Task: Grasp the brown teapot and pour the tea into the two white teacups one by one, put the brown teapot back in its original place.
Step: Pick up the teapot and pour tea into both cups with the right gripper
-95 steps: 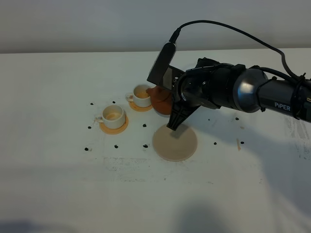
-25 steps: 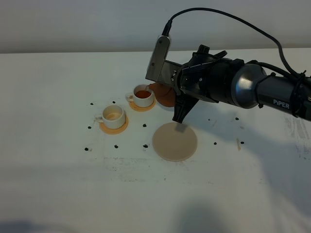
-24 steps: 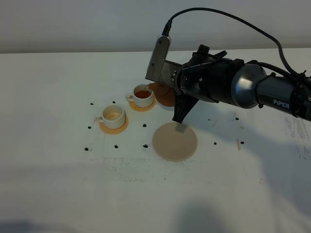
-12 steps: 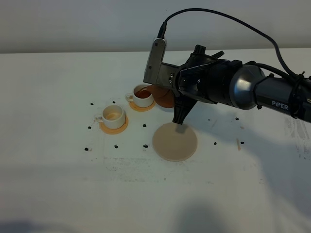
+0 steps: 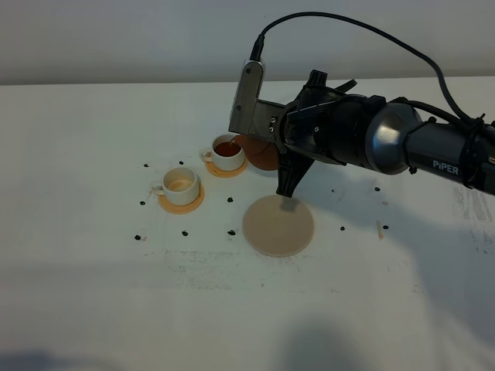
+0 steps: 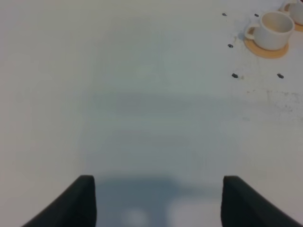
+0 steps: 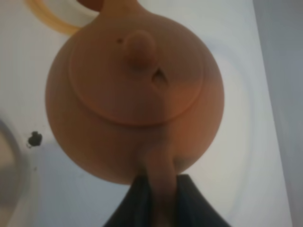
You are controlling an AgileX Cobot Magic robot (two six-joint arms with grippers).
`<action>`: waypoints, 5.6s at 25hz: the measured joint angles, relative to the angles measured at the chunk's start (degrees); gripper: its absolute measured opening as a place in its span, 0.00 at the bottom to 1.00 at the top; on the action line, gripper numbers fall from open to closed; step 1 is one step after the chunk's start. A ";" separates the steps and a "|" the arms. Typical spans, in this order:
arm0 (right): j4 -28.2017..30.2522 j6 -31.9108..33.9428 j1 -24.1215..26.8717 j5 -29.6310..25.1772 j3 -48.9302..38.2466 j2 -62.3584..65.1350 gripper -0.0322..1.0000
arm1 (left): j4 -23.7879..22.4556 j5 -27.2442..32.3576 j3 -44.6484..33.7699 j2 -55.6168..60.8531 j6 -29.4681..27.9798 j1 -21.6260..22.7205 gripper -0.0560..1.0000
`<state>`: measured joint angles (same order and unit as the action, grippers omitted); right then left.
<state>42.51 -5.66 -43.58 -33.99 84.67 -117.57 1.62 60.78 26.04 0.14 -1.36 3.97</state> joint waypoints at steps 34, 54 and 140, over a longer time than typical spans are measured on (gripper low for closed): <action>0.90 -2.01 0.00 -1.11 1.07 0.00 0.12 | 0.00 0.00 0.00 0.00 0.00 0.00 0.56; -5.30 1.35 0.00 -1.06 1.07 0.00 0.12 | 0.00 0.00 0.00 0.00 0.00 0.00 0.56; -32.08 5.66 11.58 24.50 -9.49 3.00 0.12 | 0.00 0.01 0.00 0.00 0.00 0.00 0.56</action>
<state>10.44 0.00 -32.00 -9.48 75.17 -114.56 1.62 60.80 26.04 0.14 -1.36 3.97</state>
